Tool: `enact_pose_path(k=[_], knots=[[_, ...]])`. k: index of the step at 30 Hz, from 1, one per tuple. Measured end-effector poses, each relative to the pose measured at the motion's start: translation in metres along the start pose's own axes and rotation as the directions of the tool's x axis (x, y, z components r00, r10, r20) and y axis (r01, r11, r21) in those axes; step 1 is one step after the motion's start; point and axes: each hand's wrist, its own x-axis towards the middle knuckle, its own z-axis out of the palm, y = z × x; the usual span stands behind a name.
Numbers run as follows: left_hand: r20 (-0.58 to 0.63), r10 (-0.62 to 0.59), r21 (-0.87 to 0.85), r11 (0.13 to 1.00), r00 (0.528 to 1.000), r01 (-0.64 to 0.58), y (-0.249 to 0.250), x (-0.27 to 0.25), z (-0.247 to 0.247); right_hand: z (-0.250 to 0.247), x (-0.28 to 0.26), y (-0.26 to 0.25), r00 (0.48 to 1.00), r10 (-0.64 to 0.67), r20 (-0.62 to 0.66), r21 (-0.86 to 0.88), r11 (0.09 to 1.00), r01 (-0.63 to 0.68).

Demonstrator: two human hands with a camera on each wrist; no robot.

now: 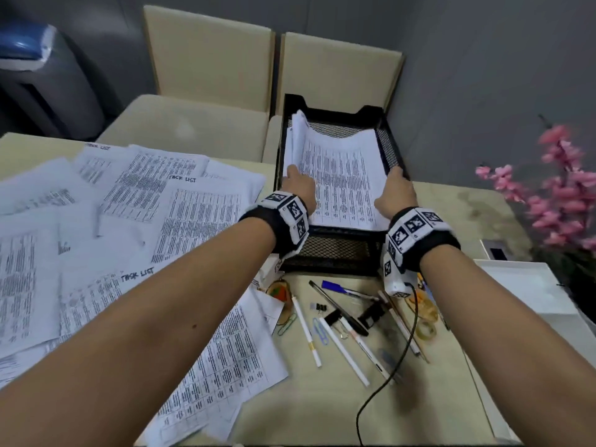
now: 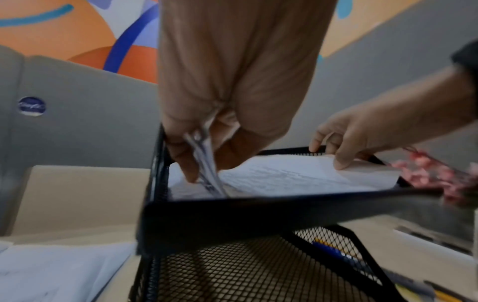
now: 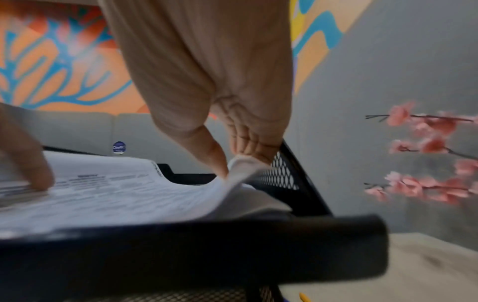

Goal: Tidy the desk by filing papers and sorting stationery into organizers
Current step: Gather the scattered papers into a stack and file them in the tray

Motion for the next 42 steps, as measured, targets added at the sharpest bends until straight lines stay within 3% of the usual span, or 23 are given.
enact_pose_path(k=[2, 5, 8, 10, 11, 12, 14, 16, 18, 20, 22, 24, 26, 27, 29, 30, 32, 34, 36, 39, 42], knots=[[0.025, -0.017, 0.11, 0.994, 1.0, 0.014, 0.0, -0.001, 0.006, 0.007, -0.003, 0.0, 1.0, -0.016, -0.005, -0.109, 0.994, 0.016], [-0.092, 0.134, 0.139, 0.983, 0.987, -0.121, -0.007, -0.008, 0.009, 0.014, -0.01, -0.009, 0.988, -0.093, -0.123, -0.223, 0.973, 0.064], [-0.328, 0.196, 0.0, 0.978, 0.924, -0.207, -0.039, -0.029, -0.003, 0.015, -0.031, -0.035, 0.946, -0.198, -0.258, -0.008, 0.979, 0.203], [-0.474, 0.065, -0.152, 0.976, 0.878, -0.154, -0.077, -0.043, -0.006, 0.02, -0.059, -0.06, 0.87, -0.289, -0.4, 0.184, 0.904, 0.385], [-0.483, -0.03, -0.23, 0.969, 0.875, -0.093, -0.101, -0.048, -0.004, 0.024, -0.077, -0.074, 0.829, -0.346, -0.44, 0.247, 0.84, 0.483], [-0.442, -0.129, -0.291, 0.957, 0.888, -0.006, -0.125, -0.054, 0.001, 0.033, -0.096, -0.086, 0.802, -0.418, -0.426, 0.294, 0.775, 0.56], [-0.253, -0.337, -0.313, 0.915, 0.907, 0.253, -0.174, -0.065, 0.015, 0.061, -0.126, -0.103, 0.773, -0.583, -0.252, 0.357, 0.686, 0.634], [-0.036, -0.522, -0.238, 0.832, 0.852, 0.5, -0.216, -0.081, 0.033, 0.1, -0.141, -0.112, 0.774, -0.629, 0.071, 0.361, 0.739, 0.568], [0.139, -0.608, -0.101, 0.776, 0.782, 0.622, -0.246, -0.102, 0.052, 0.137, -0.145, -0.11, 0.789, -0.49, 0.371, 0.237, 0.871, 0.429], [0.196, -0.644, -0.051, 0.746, 0.739, 0.664, -0.268, -0.12, 0.068, 0.166, -0.151, -0.107, 0.812, -0.322, 0.487, 0.111, 0.945, 0.308], [0.216, -0.661, -0.151, 0.705, 0.719, 0.693, -0.275, -0.126, 0.081, 0.18, -0.155, -0.099, 0.824, -0.251, 0.507, 0.095, 0.967, 0.236], [0.186, -0.608, -0.347, 0.695, 0.772, 0.63, -0.281, -0.129, 0.087, 0.189, -0.159, -0.099, 0.828, -0.232, 0.51, 0.093, 0.972, 0.215], [0.057, -0.583, -0.533, 0.669, 0.811, 0.518, -0.288, -0.133, 0.084, 0.189, -0.161, -0.102, 0.813, -0.23, 0.535, 0.091, 0.972, 0.215], [-0.017, -0.605, -0.571, 0.66, 0.796, 0.489, -0.297, -0.136, 0.079, 0.185, -0.162, -0.105, 0.797, -0.235, 0.556, 0.101, 0.971, 0.216], [-0.122, -0.67, -0.491, 0.682, 0.732, 0.543, -0.322, -0.142, 0.063, 0.172, -0.166, -0.112, 0.776, -0.269, 0.57, 0.107, 0.961, 0.255], [-0.118, -0.695, -0.406, 0.685, 0.709, 0.604, -0.338, -0.147, 0.057, 0.163, -0.168, -0.117, 0.774, -0.292, 0.562, 0.099, 0.953, 0.288], [0.019, -0.721, -0.276, 0.662, 0.692, 0.697, -0.371, -0.16, 0.048, 0.14, -0.171, -0.131, 0.769, -0.358, 0.53, 0.082, 0.924, 0.374], [0.197, -0.69, -0.206, 0.666, 0.697, 0.717, -0.39, -0.173, 0.054, 0.116, -0.176, -0.149, 0.754, -0.448, 0.481, 0.035, 0.869, 0.494], [0.289, -0.636, -0.16, 0.705, 0.716, 0.691, -0.389, -0.183, 0.069, 0.094, -0.18, -0.166, 0.735, -0.526, 0.428, -0.03, 0.804, 0.594], [0.283, -0.61, -0.11, 0.746, 0.74, 0.657, -0.38, -0.183, 0.084, 0.058, -0.186, -0.189, 0.718, -0.631, 0.295, -0.056, 0.738, 0.672], [0.292, -0.611, -0.077, 0.752, 0.736, 0.655, -0.38, -0.178, 0.082, 0.017, -0.193, -0.213, 0.692, -0.72, 0.046, 0.049, 0.694, 0.718]])
